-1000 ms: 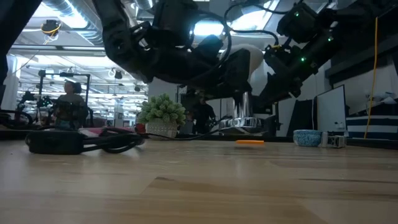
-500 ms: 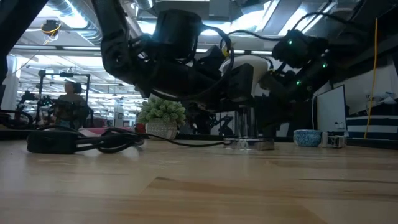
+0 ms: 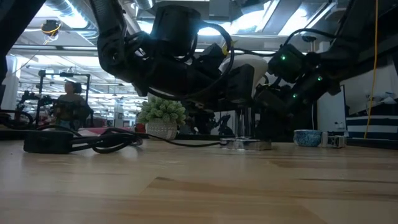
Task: Screw lightbulb
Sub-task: Remove the white lightbulb from the silver lamp
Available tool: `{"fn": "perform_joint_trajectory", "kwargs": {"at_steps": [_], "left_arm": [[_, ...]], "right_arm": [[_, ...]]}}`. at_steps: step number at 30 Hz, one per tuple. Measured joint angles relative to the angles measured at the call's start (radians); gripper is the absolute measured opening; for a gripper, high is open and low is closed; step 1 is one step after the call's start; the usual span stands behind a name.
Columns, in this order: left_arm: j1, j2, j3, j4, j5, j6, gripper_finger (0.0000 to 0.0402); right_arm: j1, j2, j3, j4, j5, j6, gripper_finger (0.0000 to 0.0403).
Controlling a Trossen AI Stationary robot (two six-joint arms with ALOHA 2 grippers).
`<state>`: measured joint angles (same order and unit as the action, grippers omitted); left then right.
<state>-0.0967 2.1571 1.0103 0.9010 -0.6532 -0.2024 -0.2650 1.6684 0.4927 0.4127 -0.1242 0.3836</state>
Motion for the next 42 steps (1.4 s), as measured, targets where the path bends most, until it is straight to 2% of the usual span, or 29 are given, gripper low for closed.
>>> {"fn": "perform_joint_trajectory", "kwargs": {"at_steps": [8, 19, 33, 42], "left_arm": [[-0.006, 0.0, 0.0, -0.007, -0.029, 0.0, 0.0153], [-0.006, 0.0, 0.0, -0.038, -0.07, -0.025, 0.0153], [-0.032, 0.0, -0.001, -0.045, -0.156, -0.028, 0.0153], [-0.045, 0.0, -0.002, -0.067, -0.233, -0.042, 0.0153]], "right_arm": [[0.051, 0.0, -0.001, -0.01, 0.002, 0.053, 0.0101], [0.054, 0.001, -0.003, -0.016, 0.003, 0.093, 0.0101], [0.058, 0.002, -0.004, -0.016, -0.008, 0.245, 0.0101], [0.121, 0.002, -0.005, -0.001, 0.041, 0.269, 0.0101]]}}
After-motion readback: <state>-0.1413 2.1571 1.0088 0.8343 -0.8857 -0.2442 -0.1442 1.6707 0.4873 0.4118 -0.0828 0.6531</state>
